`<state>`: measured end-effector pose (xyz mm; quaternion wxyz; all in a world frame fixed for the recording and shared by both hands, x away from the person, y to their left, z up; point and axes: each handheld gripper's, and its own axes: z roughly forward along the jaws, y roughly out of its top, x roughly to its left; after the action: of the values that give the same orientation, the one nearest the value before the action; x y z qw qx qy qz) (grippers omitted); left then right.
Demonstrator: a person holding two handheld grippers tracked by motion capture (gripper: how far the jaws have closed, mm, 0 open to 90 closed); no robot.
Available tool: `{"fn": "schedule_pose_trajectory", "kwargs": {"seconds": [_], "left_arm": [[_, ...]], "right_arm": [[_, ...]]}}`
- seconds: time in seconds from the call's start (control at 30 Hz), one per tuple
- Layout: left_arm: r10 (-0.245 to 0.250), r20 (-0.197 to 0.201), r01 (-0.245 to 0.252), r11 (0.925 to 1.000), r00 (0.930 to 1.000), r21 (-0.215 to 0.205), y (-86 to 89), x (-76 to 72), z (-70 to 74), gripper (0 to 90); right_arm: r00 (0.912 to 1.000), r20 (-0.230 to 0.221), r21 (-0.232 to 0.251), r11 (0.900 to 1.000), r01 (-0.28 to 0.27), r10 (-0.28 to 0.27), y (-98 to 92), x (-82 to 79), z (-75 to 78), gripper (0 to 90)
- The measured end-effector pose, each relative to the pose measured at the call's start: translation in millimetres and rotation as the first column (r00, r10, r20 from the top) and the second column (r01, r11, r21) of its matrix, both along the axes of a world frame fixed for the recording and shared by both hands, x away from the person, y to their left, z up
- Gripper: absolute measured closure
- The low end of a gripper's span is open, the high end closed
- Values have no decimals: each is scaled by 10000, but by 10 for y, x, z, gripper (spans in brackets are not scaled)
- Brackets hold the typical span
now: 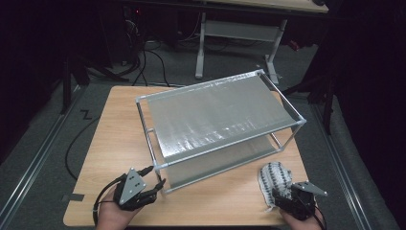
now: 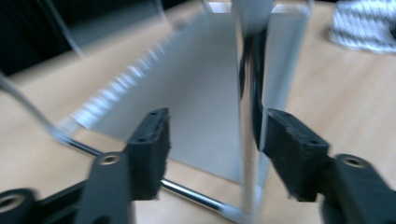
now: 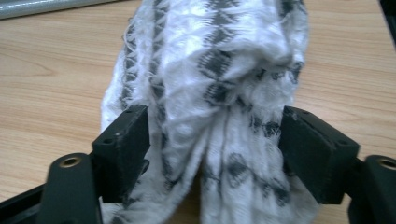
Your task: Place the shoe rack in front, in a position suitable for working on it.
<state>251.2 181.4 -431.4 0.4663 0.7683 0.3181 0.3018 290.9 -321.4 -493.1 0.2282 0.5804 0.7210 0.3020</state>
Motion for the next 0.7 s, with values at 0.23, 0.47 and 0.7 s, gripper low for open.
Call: {"fn": "schedule_pose_trajectory", "kwargs": {"seconds": [0.23, 0.47, 0.7], "left_arm": [[8, -1317, -80, 9985, 9913, -538, 87, 0, -105, 349], [206, -769, -239, 9988, 9968, -424, 32, -102, -98, 333], [365, -1227, -471, 9953, 9918, -846, -4, -53, -92, 331]], "right_arm": [[9989, -198, -465, 9980, -435, 426, 105, 82, -4, 501], [9922, 650, -327, 9940, -1044, 1063, 282, 234, 175, 756], [9645, 1715, -372, 9796, -1975, 2010, 802, 580, 374, 750]]}}
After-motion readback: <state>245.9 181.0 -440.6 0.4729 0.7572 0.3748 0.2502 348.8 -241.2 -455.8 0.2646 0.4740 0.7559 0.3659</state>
